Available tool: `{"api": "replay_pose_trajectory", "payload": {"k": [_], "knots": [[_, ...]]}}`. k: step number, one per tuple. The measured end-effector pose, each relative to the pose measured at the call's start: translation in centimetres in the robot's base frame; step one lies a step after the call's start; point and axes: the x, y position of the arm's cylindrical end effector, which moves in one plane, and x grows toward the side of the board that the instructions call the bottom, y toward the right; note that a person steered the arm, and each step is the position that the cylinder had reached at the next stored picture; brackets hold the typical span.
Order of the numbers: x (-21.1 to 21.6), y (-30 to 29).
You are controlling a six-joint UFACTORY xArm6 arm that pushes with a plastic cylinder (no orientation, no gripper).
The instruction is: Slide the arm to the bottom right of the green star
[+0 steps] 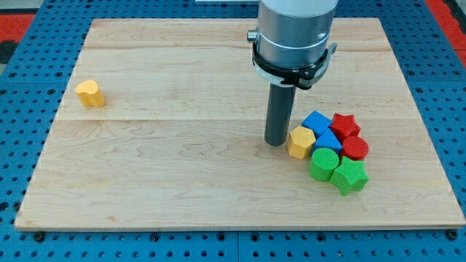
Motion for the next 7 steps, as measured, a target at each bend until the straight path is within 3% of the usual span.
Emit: {"api": "replay_pose_trajectory", "payload": {"k": [3, 7], "knots": [[1.0, -0.5], [5.5, -1.1]]}}
